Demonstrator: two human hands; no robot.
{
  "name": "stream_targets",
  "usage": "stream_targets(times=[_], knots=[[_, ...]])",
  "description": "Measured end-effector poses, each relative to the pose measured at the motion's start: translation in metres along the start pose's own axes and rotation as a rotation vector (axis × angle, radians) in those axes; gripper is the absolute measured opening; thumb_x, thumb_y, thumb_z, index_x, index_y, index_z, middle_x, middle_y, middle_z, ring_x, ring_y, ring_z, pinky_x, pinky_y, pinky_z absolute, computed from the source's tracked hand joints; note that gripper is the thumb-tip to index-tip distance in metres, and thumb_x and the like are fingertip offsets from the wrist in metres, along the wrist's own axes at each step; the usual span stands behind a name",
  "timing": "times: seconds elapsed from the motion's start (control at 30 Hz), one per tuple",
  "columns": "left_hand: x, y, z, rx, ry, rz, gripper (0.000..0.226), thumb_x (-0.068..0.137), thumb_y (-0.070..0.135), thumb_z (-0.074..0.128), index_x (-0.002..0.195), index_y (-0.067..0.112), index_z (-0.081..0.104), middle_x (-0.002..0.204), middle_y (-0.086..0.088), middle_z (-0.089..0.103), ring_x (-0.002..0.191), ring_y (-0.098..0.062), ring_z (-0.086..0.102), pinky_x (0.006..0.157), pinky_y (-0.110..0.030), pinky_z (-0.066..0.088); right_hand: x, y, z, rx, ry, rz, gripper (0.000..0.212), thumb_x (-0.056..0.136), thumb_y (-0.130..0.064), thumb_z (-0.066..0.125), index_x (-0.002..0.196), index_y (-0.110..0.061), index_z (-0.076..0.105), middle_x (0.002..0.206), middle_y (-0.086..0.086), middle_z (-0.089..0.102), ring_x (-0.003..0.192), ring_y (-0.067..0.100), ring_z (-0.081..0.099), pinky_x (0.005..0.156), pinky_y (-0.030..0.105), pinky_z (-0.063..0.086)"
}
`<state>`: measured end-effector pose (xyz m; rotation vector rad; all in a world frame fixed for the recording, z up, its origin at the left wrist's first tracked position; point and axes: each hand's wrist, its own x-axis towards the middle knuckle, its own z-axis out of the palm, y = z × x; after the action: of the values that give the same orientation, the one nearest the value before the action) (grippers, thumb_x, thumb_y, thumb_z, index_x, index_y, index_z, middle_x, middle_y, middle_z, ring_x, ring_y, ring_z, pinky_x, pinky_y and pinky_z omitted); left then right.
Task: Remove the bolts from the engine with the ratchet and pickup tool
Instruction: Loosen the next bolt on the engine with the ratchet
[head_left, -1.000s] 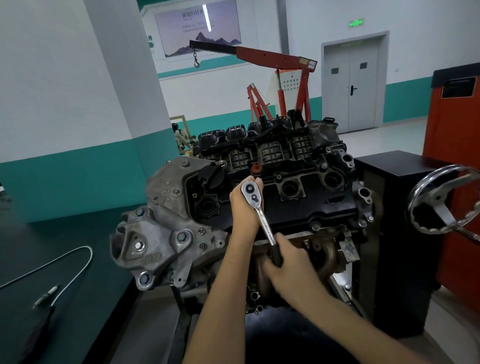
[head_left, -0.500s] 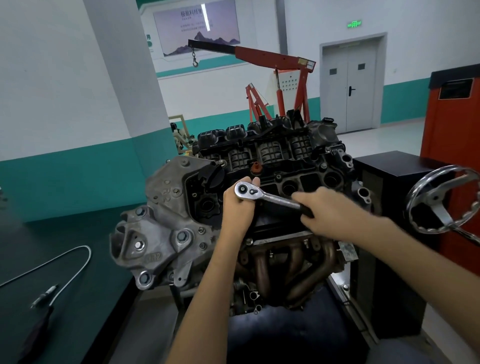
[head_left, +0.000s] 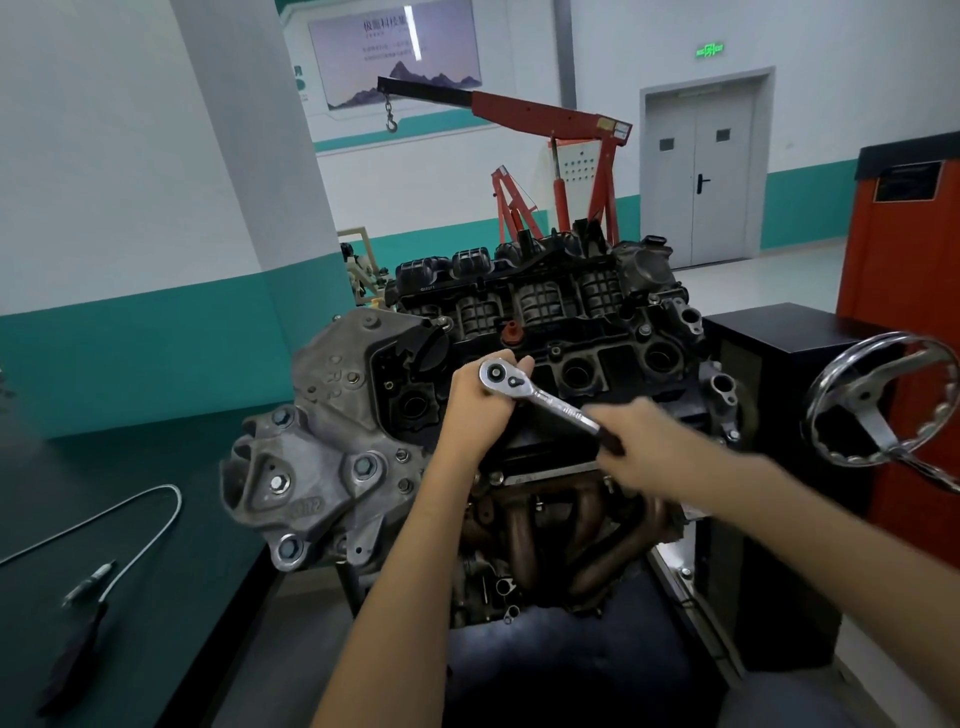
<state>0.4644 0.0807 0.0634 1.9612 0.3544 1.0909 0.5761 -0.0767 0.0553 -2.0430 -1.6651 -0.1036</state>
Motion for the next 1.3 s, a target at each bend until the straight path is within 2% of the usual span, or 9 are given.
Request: stream_targets(times=[0.17, 0.3, 0.4, 0.5, 0.73, 0.87, 1.0, 1.17, 1.3], knots=[[-0.002, 0.002, 0.01, -0.074, 0.091, 0.053, 0.05, 0.097, 0.006, 0.054, 0.056, 0.023, 0.03, 0.05, 0.015, 0.031, 0.052, -0.001, 0.028, 0.053, -0.014, 0.028, 0.021, 0.012, -0.04, -0.334, 0.038, -0.079, 0.022, 0.086, -0.017, 0.057, 0.108, -0.023, 0.055, 0.068, -0.006, 0.049, 0.063, 0.019, 0.052, 0.061, 0.029, 0.042], [-0.003, 0.005, 0.02, -0.146, 0.26, -0.019, 0.047, 0.099, 0.006, 0.051, 0.06, 0.019, 0.028, 0.055, 0.011, 0.029, 0.056, -0.006, 0.025, 0.054, -0.019, 0.027, -0.013, -0.016, 0.021, 0.041, 0.124, 0.1, 0.011, 0.083, -0.017, 0.057, 0.087, -0.02, 0.048, 0.073, 0.006, 0.054, 0.065, 0.025, 0.057, 0.06, 0.033, 0.049], [0.001, 0.009, 0.03, -0.343, 0.38, -0.126, 0.046, 0.098, 0.001, 0.046, 0.058, 0.02, 0.033, 0.057, 0.008, 0.032, 0.056, -0.006, 0.026, 0.065, -0.015, 0.037, -0.025, -0.052, 0.067, 0.424, 0.202, 0.195, 0.022, 0.082, -0.007, 0.056, 0.072, -0.021, 0.041, 0.057, -0.001, 0.049, 0.047, 0.006, 0.049, 0.044, 0.014, 0.037], [0.0, 0.006, 0.031, -0.246, 0.322, -0.072, 0.046, 0.099, 0.007, 0.051, 0.061, 0.02, 0.028, 0.06, 0.005, 0.024, 0.058, -0.008, 0.021, 0.06, -0.027, 0.023, -0.023, -0.069, 0.086, 0.593, 0.204, 0.214, 0.014, 0.082, -0.004, 0.053, 0.081, -0.018, 0.049, 0.063, 0.007, 0.053, 0.049, 0.012, 0.05, 0.046, 0.023, 0.041], [0.005, 0.001, 0.002, 0.038, 0.035, -0.004, 0.055, 0.093, 0.012, 0.06, 0.053, 0.024, 0.025, 0.049, 0.012, 0.026, 0.051, -0.005, 0.023, 0.05, -0.019, 0.022, 0.01, 0.006, -0.02, -0.128, -0.048, -0.051, 0.024, 0.084, -0.012, 0.058, 0.106, -0.022, 0.059, 0.066, -0.01, 0.048, 0.054, 0.009, 0.051, 0.053, 0.022, 0.043], [0.004, 0.004, 0.006, 0.002, 0.058, -0.006, 0.052, 0.096, 0.007, 0.055, 0.057, 0.021, 0.023, 0.051, 0.011, 0.023, 0.052, -0.005, 0.022, 0.053, -0.023, 0.021, 0.035, 0.013, -0.051, -0.445, 0.002, -0.185, 0.03, 0.087, -0.019, 0.057, 0.116, -0.025, 0.056, 0.062, -0.015, 0.039, 0.055, 0.008, 0.045, 0.052, 0.021, 0.038], [-0.001, 0.003, 0.018, -0.113, 0.205, -0.025, 0.048, 0.097, 0.005, 0.052, 0.061, 0.018, 0.025, 0.056, 0.007, 0.024, 0.052, -0.005, 0.022, 0.051, -0.018, 0.022, -0.001, 0.002, 0.003, -0.106, 0.089, 0.005, 0.013, 0.083, -0.018, 0.058, 0.09, -0.025, 0.05, 0.068, -0.004, 0.051, 0.057, 0.013, 0.054, 0.052, 0.025, 0.044], [0.001, 0.004, 0.028, -0.186, 0.307, -0.043, 0.049, 0.097, 0.001, 0.052, 0.063, 0.023, 0.025, 0.062, 0.004, 0.022, 0.056, -0.006, 0.019, 0.053, -0.017, 0.024, -0.026, -0.059, 0.079, 0.56, 0.165, 0.169, 0.028, 0.083, -0.005, 0.056, 0.072, -0.026, 0.042, 0.058, -0.001, 0.05, 0.043, 0.003, 0.052, 0.039, 0.014, 0.037], [0.0, -0.001, 0.022, -0.085, 0.207, -0.001, 0.051, 0.096, 0.006, 0.055, 0.061, 0.021, 0.021, 0.057, 0.012, 0.019, 0.057, -0.006, 0.017, 0.054, -0.023, 0.017, -0.024, -0.059, 0.074, 0.557, 0.167, 0.151, 0.027, 0.08, -0.003, 0.055, 0.073, -0.028, 0.045, 0.06, -0.001, 0.051, 0.042, 0.006, 0.047, 0.042, 0.023, 0.042]])
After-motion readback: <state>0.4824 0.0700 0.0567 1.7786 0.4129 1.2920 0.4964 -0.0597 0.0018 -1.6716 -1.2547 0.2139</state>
